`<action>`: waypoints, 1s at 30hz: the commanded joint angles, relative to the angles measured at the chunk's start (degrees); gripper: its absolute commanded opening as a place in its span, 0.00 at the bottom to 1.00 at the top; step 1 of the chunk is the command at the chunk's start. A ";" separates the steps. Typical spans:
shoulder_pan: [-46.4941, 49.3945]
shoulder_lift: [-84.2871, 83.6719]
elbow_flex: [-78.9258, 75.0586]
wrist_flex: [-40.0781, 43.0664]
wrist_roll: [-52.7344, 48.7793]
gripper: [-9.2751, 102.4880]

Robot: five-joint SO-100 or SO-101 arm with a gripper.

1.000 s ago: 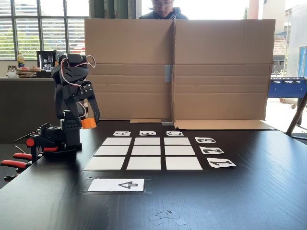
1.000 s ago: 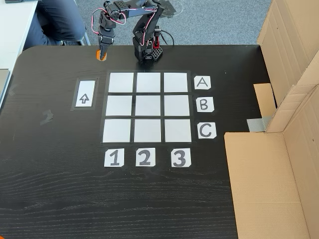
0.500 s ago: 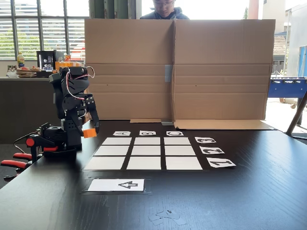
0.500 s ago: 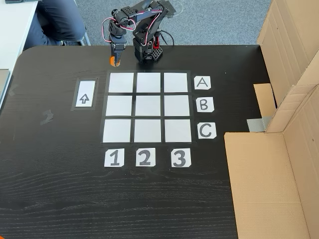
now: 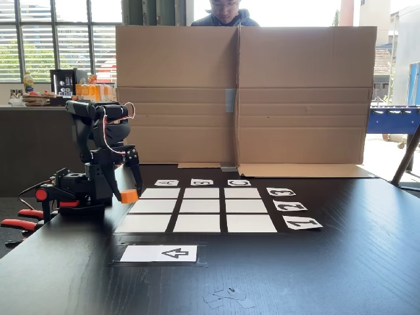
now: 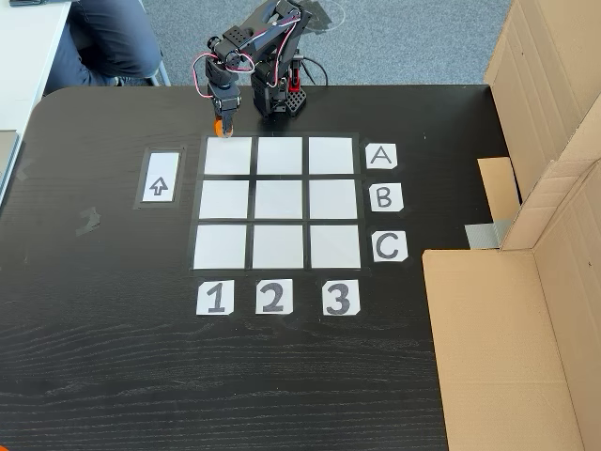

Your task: Pick up the round, orange token and place it in the grid on square A1.

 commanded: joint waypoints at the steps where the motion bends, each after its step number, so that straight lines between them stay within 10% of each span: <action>1: -0.26 -1.49 0.00 -2.20 -0.09 0.15; 30: -0.97 -15.47 1.32 -15.73 -0.09 0.15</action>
